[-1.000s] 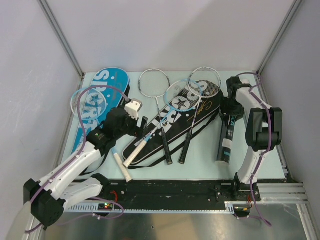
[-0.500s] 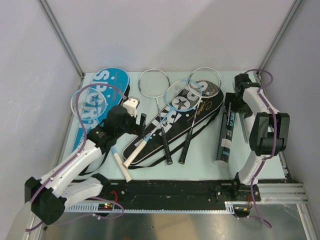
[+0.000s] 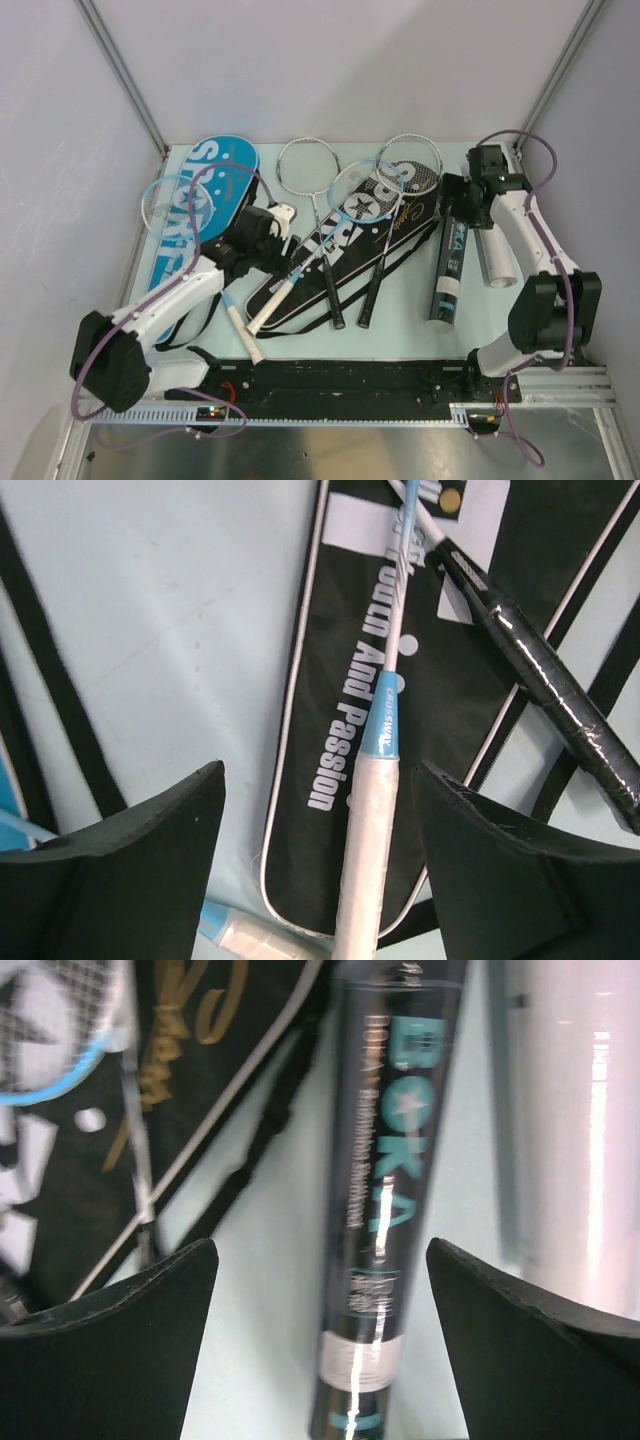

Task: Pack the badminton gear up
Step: Adjust the racket at the center of the board.

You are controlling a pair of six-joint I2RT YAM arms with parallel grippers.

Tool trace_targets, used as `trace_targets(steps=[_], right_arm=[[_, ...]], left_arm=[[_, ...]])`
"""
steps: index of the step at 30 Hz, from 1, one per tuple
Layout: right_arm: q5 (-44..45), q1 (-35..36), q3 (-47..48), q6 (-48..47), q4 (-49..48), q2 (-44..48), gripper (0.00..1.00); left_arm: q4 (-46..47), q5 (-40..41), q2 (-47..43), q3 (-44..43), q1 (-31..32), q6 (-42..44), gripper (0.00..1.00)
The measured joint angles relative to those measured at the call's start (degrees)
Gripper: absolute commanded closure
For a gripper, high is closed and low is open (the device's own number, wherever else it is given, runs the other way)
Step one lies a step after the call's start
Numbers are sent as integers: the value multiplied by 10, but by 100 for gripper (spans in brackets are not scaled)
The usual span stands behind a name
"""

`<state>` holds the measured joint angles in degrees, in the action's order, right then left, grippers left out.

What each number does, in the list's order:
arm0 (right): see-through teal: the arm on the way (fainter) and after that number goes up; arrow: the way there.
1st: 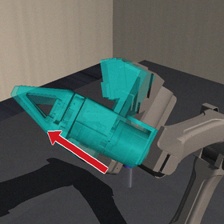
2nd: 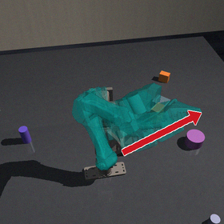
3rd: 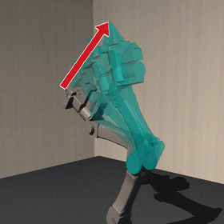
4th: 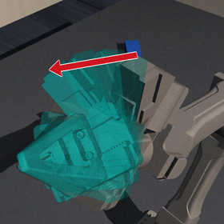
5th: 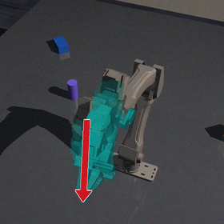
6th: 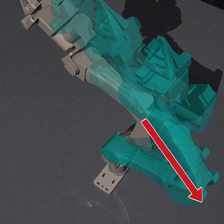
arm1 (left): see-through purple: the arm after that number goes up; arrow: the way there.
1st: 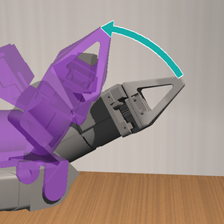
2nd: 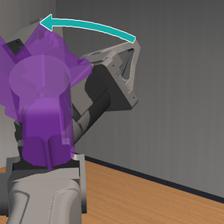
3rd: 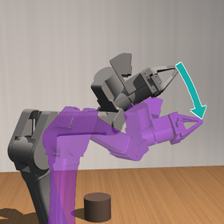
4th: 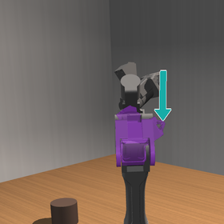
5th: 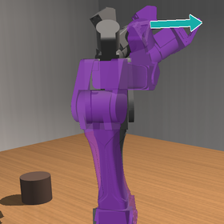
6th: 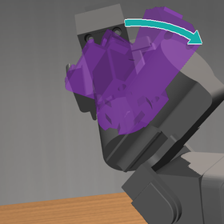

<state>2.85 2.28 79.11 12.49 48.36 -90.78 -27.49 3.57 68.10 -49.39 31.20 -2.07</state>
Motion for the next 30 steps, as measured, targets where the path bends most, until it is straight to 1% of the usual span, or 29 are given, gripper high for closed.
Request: trace_targets(steps=[2,4,7,11,19,21,25,26,30], right_arm=[[-24,20,-15,11,-16,31,9],[-46,46,-34,23,-39,57,10],[-76,88,-62,42,-72,84,10],[-111,133,-98,68,-110,113,9],[-132,141,-124,75,-145,158,8],[-134,141,-131,75,-149,168,8],[-140,137,-144,74,-155,179,8],[-141,136,-146,74,-156,179,8],[-143,133,-150,74,-158,180,8]], left_arm=[[-4,-19,30,-6,0,4,24],[-10,-34,60,-18,0,6,27],[-12,-45,108,-43,1,4,37],[-12,-52,180,-87,6,1,41],[-6,-55,269,-111,25,-5,44],[-5,-56,283,-111,27,-7,50],[2,-57,302,-110,31,-17,71],[4,-57,304,-109,31,-17,78],[8,-50,301,-106,32,-24,96]])
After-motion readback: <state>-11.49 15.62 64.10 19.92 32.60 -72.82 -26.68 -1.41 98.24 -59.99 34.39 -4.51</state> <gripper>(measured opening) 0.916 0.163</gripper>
